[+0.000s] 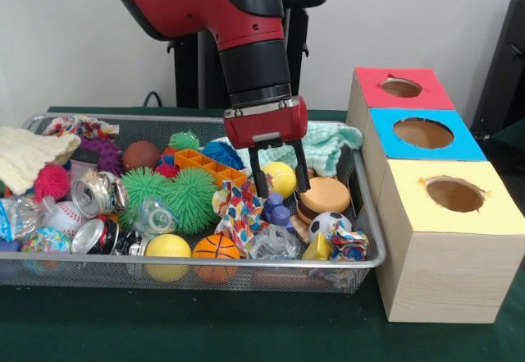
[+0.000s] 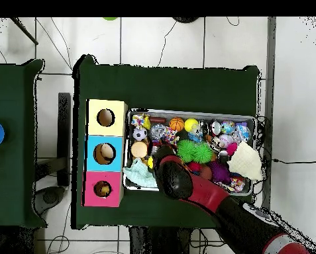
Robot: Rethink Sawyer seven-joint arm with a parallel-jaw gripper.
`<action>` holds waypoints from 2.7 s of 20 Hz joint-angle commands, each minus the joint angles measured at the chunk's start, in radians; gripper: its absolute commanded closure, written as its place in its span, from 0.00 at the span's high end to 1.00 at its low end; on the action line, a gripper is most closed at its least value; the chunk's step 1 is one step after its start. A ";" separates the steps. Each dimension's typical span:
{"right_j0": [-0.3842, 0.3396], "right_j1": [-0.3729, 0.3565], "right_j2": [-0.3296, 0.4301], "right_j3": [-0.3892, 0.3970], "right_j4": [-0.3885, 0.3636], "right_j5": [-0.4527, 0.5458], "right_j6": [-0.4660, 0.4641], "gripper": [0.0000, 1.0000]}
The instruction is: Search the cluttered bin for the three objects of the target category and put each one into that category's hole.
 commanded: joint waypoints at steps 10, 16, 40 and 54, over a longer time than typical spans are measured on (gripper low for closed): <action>0.002 0.143 0.051 -0.100 -0.099 -0.167 0.281 1.00; -0.008 0.171 0.046 -0.139 -0.117 -0.144 0.254 1.00; -0.010 0.319 -0.002 -0.317 -0.161 -0.033 0.191 1.00; 0.213 -0.064 -0.252 -0.053 0.016 0.015 0.246 1.00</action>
